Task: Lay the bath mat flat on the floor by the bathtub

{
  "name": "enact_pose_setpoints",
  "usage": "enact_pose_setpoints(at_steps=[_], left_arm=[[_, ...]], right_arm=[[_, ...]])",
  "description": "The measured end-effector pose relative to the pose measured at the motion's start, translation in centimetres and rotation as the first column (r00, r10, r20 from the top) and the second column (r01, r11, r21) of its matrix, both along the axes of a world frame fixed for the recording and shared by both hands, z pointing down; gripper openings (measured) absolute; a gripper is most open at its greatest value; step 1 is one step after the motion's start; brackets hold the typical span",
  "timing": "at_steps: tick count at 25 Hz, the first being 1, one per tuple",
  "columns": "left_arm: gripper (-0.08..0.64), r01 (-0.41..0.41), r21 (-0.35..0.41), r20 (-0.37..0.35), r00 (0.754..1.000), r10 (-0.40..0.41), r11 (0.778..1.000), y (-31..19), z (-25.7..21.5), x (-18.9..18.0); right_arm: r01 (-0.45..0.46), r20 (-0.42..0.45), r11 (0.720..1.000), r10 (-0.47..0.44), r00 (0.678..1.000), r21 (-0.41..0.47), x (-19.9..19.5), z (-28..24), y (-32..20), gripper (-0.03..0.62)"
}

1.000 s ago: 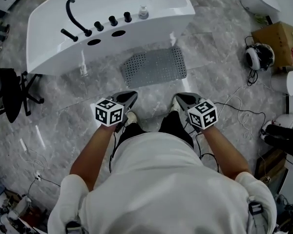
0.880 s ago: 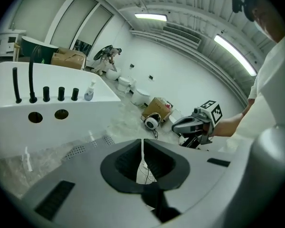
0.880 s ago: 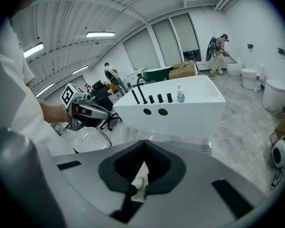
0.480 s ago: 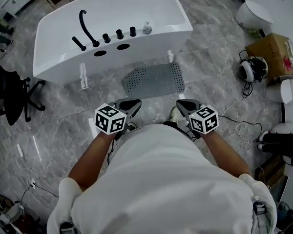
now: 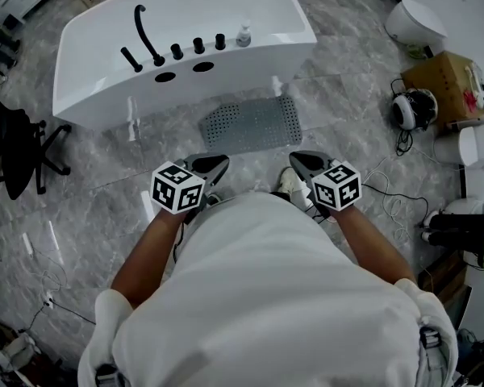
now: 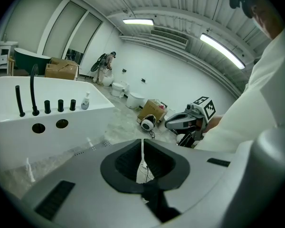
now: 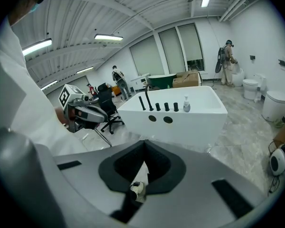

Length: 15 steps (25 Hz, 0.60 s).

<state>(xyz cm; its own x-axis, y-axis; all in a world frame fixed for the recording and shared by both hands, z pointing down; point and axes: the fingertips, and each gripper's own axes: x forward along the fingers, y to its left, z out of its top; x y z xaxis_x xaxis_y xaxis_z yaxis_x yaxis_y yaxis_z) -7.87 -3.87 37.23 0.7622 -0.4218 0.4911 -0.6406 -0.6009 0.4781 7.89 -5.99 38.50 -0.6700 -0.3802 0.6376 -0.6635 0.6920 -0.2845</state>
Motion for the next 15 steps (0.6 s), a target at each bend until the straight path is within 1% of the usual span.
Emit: enact_pose_setpoints(at_steps=[7, 15], left_arm=[[0.029, 0.005, -0.003, -0.008, 1.0, -0.005, 1.0, 1.3, 0.2, -0.4], [0.029, 0.015, -0.007, -0.014, 1.0, -0.015, 1.0, 1.9, 0.5, -0.6]], right_arm=[[0.01, -0.006, 1.0, -0.01, 1.0, 0.004, -0.8, -0.2, 1.5, 0.009], [0.02, -0.01, 1.0, -0.02, 1.0, 0.008, -1.1, -0.3, 2.2, 0.008]])
